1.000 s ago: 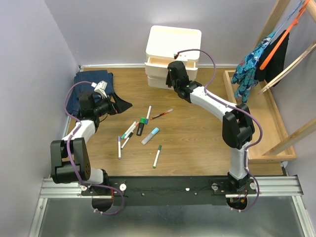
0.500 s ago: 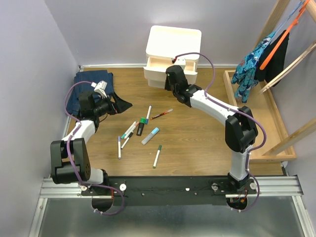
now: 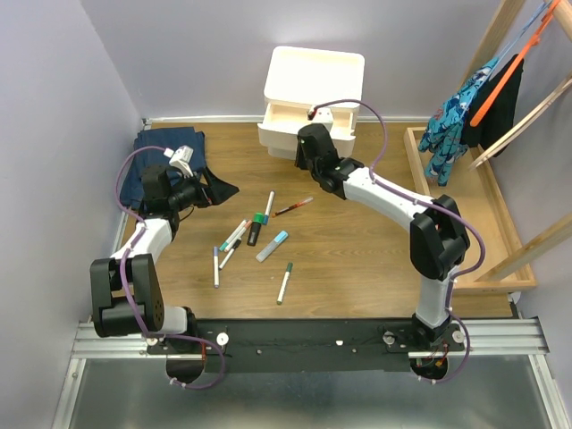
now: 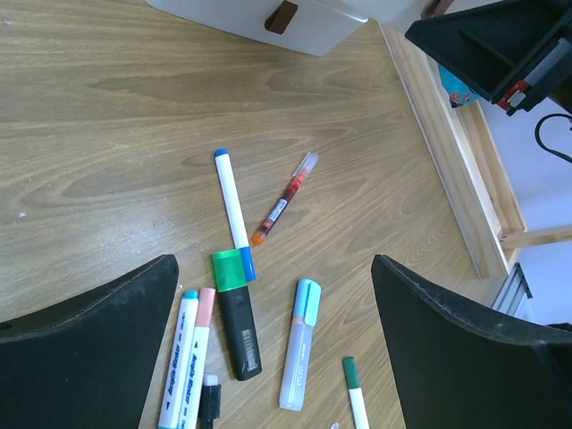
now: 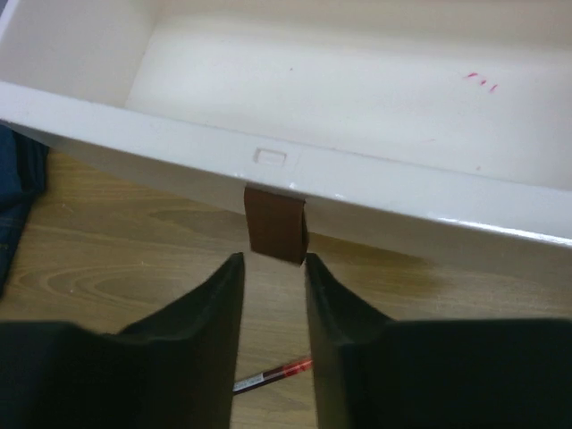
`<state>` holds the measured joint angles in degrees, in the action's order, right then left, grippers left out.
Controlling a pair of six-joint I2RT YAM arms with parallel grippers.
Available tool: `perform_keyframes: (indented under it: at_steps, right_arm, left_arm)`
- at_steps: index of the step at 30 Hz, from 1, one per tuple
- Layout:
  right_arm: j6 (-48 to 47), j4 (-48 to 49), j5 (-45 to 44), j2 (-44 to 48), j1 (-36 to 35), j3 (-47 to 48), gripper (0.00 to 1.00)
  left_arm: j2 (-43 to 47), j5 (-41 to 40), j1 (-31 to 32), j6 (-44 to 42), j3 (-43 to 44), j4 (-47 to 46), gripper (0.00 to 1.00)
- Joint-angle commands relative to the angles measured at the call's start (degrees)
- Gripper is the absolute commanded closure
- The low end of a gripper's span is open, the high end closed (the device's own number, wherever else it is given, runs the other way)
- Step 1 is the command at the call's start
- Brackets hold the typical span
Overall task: Sort the stationery into containers
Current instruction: Open the drawer in the storage box, then pick up the pen from the center of the board.
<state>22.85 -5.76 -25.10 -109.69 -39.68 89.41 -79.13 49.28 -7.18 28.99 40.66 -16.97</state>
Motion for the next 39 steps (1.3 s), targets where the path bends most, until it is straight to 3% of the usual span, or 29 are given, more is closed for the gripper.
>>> perform_keyframes:
  at_steps: [1,4,7,11,12,14,18,22,24,28,35,39]
  right_arm:
    - [-1.31,-3.03,0.14,1.23,-1.54,-1.78,0.47]
    - [-2.02,-4.60,1.63,3.33,-1.54,-2.65,0.39]
    - [-2.20,-7.84,4.27,6.49,-1.54,-4.24,0.39]
    - [-4.21,-12.60,9.96,10.71,-1.54,-7.31,0.39]
    - [-4.91,-13.57,10.86,11.51,-1.63,-9.06,0.39]
    - [-8.06,-13.67,13.13,15.09,-1.54,-11.96,0.39]
    - [-14.75,-11.12,18.24,22.57,-1.54,-21.19,0.39]
    - [-20.47,-9.19,23.78,31.10,-1.54,-30.49,0.39]
    - [-21.71,-9.27,23.09,35.66,-1.63,-32.79,0.39]
    - [-25.74,-10.23,21.41,40.94,-1.63,-36.14,0.39]
    - [-28.74,-7.69,16.23,44.56,0.47,-36.50,0.38]
    - [-26.46,-7.33,18.07,46.05,5.91,-36.32,0.38]
  left_arm:
    - [1.53,-2.08,-0.29,-2.18,0.90,2.73,0.01]
    - [1.70,-2.78,-0.38,-3.59,2.83,6.50,0.01]
    - [2.23,-4.09,-0.29,-8.50,6.35,13.43,0.01]
    - [1.18,-5.68,-0.20,-20.00,12.85,30.79,0.01]
    - [-0.91,-5.68,-0.12,-26.38,16.69,35.12,0.02]
    - [-3.73,-6.29,0.15,-31.95,20.84,47.82,0.05]
    - [-9.45,-9.45,0.32,-42.95,27.53,61.78,0.13]
    - [-8.32,-15.61,2.60,-52.35,27.80,64.16,0.15]
    - [-7.97,-15.88,4.53,-53.16,28.76,66.18,0.17]
    - [-6.91,-18.15,16.80,-53.87,29.04,68.39,0.18]
    - [-10.07,-26.58,33.43,-45.18,25.60,60.50,0.18]
    - [-14.37,-30.72,37.49,-42.62,27.09,58.55,0.21]
